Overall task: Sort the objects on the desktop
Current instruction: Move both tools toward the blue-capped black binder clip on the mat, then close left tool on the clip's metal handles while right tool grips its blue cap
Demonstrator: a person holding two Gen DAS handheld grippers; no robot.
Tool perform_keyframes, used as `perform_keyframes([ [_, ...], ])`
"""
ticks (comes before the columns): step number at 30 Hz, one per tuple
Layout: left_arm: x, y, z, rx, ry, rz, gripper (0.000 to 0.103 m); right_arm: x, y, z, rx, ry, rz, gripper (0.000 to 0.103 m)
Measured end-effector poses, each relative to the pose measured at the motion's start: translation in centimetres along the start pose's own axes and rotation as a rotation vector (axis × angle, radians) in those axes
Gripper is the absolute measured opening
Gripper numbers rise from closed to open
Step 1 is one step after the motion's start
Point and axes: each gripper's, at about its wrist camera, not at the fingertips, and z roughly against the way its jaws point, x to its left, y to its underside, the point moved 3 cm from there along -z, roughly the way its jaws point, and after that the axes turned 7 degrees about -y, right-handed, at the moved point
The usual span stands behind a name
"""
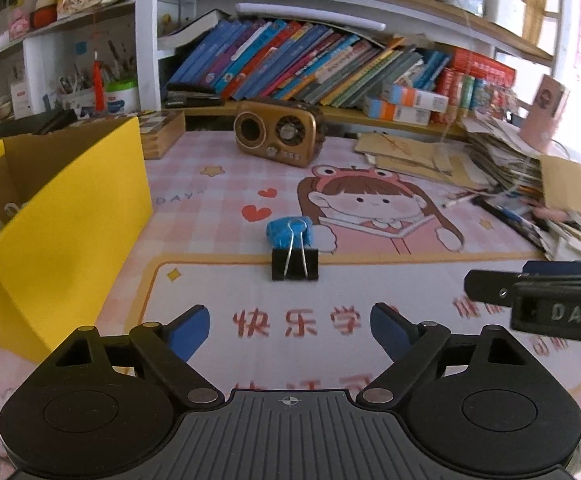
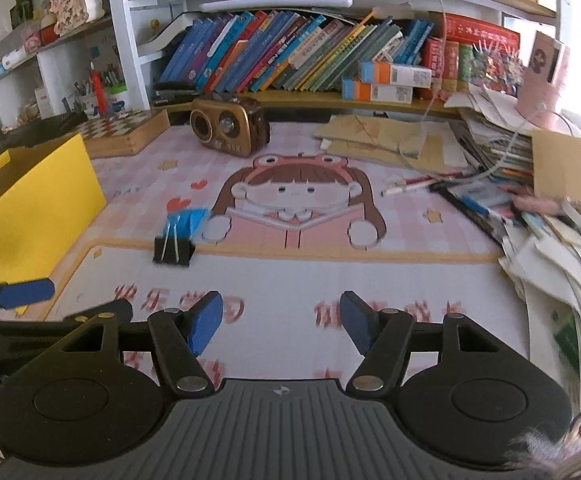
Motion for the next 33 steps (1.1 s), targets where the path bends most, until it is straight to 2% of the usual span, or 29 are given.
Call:
perform_keyframes([
  [9, -1.4, -1.2, -4.2, 0.015, -0.045, -0.030, 0.084, -1.5, -3.4, -2.9, -0.017, -0.047, 0.030, 0.067],
  [17, -2.1, -1.7, -7.4, 0.048, -0.074, -0.040, 0.077, -1.9, -4.5, -4.5, -0.014, -0.074, 0.036, 0.069],
  [26, -3.0, -2.4, -9.7, 0.071, -0.082, -0.045, 0.055, -2.4, -5.0, -5.7, 0.004, -0.086, 0.031, 0.070],
  [28, -3.2, -2.4, -9.7, 0.061, -0.086, -0.053, 0.040, -2.5, -5.1, -6.0, 0.007, -0.088, 0.032, 0.070],
  [33, -2.9, -2.4, -9.1, 0.049, -0.092, -0.073, 0.038, -2.4, -5.5, -6.7, 0.014, -0.097, 0.038, 0.071],
])
